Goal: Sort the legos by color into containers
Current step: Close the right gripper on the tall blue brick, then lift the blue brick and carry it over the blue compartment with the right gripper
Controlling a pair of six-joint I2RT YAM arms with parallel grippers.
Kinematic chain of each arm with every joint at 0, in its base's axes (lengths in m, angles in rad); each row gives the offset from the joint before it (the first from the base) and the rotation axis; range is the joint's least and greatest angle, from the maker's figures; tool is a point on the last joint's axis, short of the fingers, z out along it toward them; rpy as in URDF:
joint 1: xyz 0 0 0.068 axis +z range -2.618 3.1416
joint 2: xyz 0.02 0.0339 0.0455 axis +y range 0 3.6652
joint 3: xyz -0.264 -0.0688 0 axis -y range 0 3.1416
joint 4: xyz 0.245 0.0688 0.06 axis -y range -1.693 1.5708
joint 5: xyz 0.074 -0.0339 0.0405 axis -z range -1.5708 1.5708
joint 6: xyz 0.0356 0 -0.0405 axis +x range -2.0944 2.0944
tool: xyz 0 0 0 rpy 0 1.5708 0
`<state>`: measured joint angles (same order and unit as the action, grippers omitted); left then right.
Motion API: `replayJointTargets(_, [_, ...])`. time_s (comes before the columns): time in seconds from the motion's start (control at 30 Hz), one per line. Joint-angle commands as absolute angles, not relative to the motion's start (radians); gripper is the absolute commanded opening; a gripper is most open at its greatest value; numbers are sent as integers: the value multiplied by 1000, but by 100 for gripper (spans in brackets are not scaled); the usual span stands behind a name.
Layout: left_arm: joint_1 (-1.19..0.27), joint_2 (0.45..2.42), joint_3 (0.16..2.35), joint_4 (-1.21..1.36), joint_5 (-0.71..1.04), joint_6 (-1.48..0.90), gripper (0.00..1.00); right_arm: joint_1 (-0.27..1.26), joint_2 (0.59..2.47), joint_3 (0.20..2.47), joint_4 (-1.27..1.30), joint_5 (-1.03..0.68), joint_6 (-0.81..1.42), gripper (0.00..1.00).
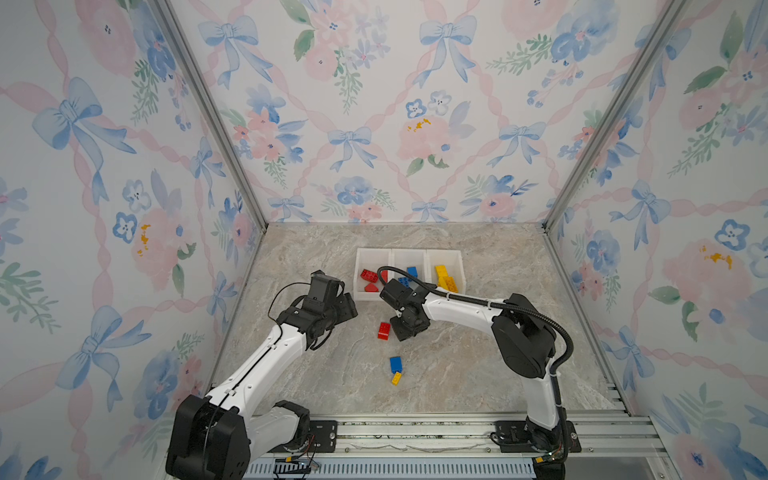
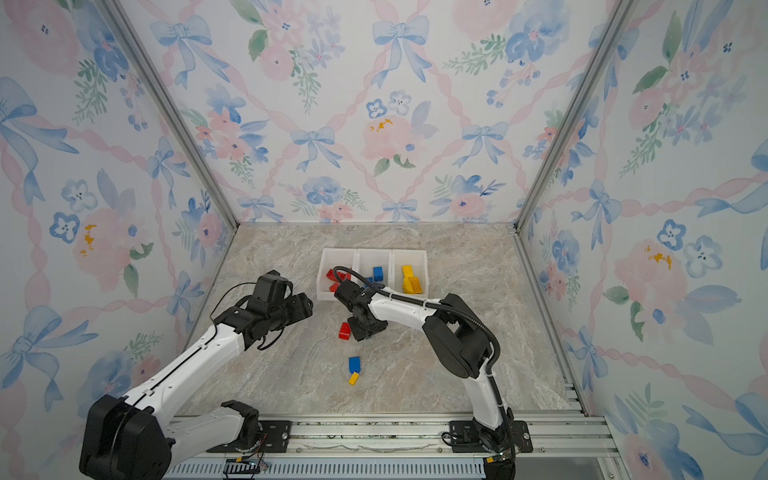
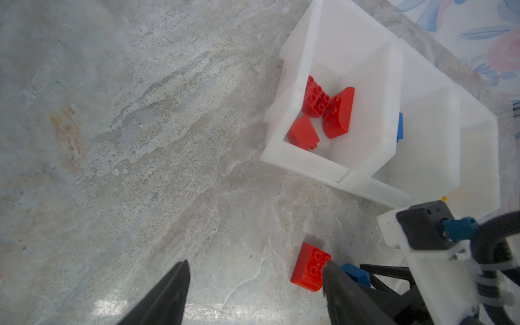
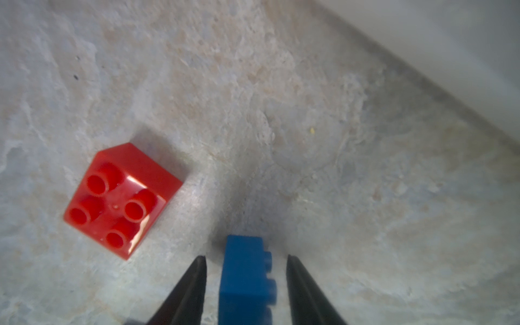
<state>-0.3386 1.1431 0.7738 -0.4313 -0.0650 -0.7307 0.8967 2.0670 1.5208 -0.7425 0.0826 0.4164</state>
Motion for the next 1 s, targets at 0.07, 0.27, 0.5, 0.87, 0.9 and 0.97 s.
replayJointTargets(0.07, [-331,1125,753,-423,-78,-753,77,882,2087,1539,-741,98,405,41])
replayJointTargets(0.27, [-331,1126,753,-422,-80,-762,77,878,2082,1537,-742,96,400,33])
replayJointTargets(0.5, [-331,1121,746,-417,-73,-772,77,879,2064,1525,-747,94,401,28])
replayJointTargets(0.87, [-334,1113,728,-386,-47,-783,80,851,1965,1532,-801,100,395,27])
replayJointTargets(0.9, [-336,1113,728,-381,-45,-783,81,846,1956,1538,-808,101,393,27])
replayJointTargets(0.97, [-340,1113,728,-373,-41,-781,83,833,1938,1548,-822,103,387,27])
